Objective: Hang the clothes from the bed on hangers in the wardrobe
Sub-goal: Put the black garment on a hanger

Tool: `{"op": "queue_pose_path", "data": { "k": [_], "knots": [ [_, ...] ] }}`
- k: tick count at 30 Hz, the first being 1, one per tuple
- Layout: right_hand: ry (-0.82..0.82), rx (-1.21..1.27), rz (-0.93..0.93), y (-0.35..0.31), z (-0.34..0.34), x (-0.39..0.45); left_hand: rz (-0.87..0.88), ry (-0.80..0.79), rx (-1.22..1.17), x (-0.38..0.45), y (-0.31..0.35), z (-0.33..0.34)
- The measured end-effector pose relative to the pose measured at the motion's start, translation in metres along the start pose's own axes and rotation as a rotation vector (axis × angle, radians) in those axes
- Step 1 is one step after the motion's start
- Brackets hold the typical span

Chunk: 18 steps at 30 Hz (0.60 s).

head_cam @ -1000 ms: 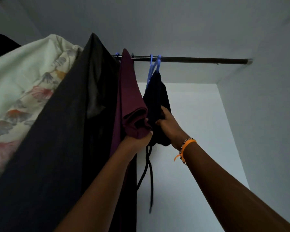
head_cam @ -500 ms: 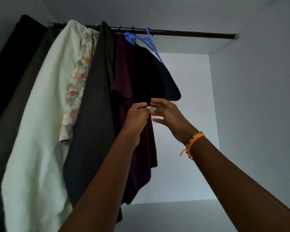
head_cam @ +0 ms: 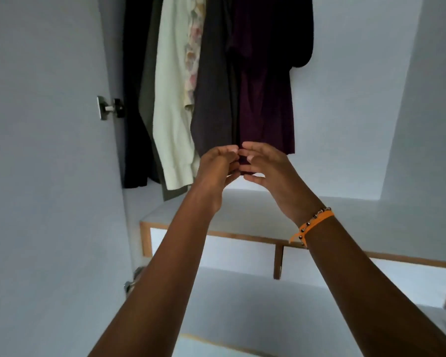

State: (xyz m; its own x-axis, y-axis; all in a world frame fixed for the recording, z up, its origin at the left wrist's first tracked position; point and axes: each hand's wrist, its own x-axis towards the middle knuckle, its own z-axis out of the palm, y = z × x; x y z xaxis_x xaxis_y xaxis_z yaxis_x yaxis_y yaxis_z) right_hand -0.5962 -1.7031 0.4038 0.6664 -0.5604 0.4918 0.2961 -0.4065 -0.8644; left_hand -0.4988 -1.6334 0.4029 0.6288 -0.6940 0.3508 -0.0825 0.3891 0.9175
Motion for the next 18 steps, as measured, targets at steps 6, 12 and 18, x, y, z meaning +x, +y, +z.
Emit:
{"op": "queue_pose_path", "data": {
  "k": [6,12,18],
  "knots": [
    [-0.088,0.075,0.138,0.022,0.098,-0.096,-0.119,0.171,0.057,-0.113,-0.022,-0.086],
    [-0.291,0.186,0.370,0.046,0.237,-0.207,-0.293,0.444,0.032,-0.263,-0.042,-0.209],
    [-0.558,0.302,0.581,0.038,0.402,-0.340,-0.405,0.811,0.048,-0.437,-0.030,-0.337]
  ]
}}
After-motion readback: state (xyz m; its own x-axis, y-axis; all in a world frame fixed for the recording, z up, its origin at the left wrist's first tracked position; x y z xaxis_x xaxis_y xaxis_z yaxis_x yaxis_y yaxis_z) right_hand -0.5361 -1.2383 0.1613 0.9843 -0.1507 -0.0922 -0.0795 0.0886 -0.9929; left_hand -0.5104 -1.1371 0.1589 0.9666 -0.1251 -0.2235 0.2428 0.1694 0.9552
